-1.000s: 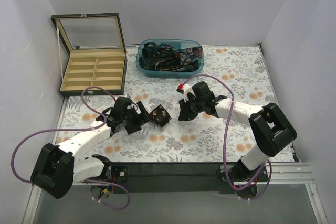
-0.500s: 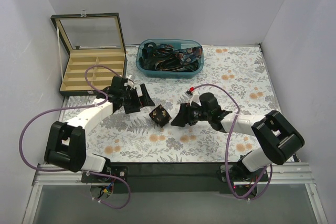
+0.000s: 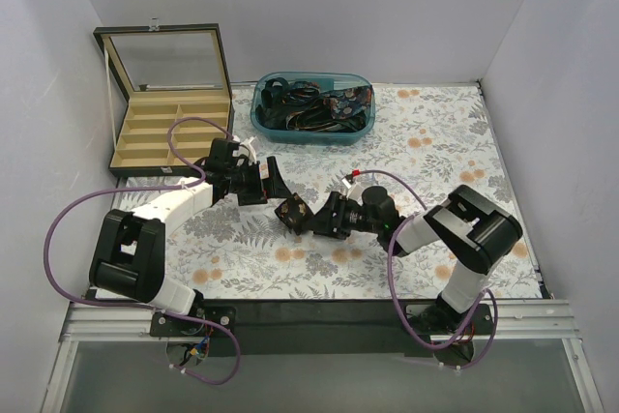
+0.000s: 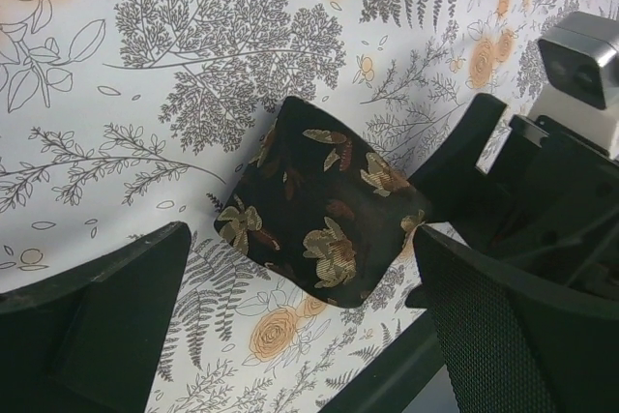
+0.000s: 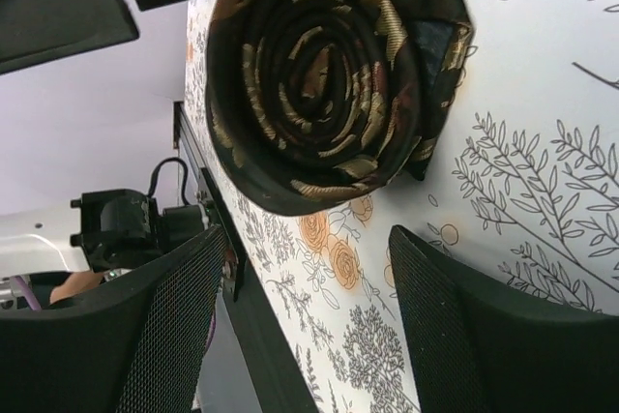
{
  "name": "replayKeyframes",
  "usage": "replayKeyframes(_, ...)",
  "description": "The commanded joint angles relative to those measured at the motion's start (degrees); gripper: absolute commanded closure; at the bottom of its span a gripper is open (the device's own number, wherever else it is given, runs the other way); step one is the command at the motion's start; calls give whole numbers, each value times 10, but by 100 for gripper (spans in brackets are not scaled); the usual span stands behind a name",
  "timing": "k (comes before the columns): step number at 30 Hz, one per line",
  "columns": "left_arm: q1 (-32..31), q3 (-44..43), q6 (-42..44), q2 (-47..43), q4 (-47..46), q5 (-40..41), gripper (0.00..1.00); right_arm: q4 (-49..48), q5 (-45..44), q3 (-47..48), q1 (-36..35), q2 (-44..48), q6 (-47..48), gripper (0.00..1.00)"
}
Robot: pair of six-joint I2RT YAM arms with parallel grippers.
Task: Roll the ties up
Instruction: Place the rolled tie into the container
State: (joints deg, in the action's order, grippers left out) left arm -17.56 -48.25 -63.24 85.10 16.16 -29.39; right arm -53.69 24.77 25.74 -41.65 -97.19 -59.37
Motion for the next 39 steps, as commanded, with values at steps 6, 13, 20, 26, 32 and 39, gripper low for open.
replayKeyframes(6,3,19,-5,9,-38,-27,7,-101,-25,13,-5,-41,-33,39)
replayKeyframes(13,2,30,-33,13,-39,-25,11,-102,-25,31,-5,-71,-24,47)
replayKeyframes(20,2,54,-68,6,-48,-26,12,-93,-9,41,4,-85,8,59)
replayKeyframes(26,2,75,-94,-13,-63,-28,13,-56,35,70,29,-97,45,61)
replayKeyframes(32,2,80,-95,-44,-62,-22,13,-20,90,114,58,-121,72,64)
replayKeyframes(39,9,59,-71,-43,-45,33,2,17,129,159,76,-150,98,66)
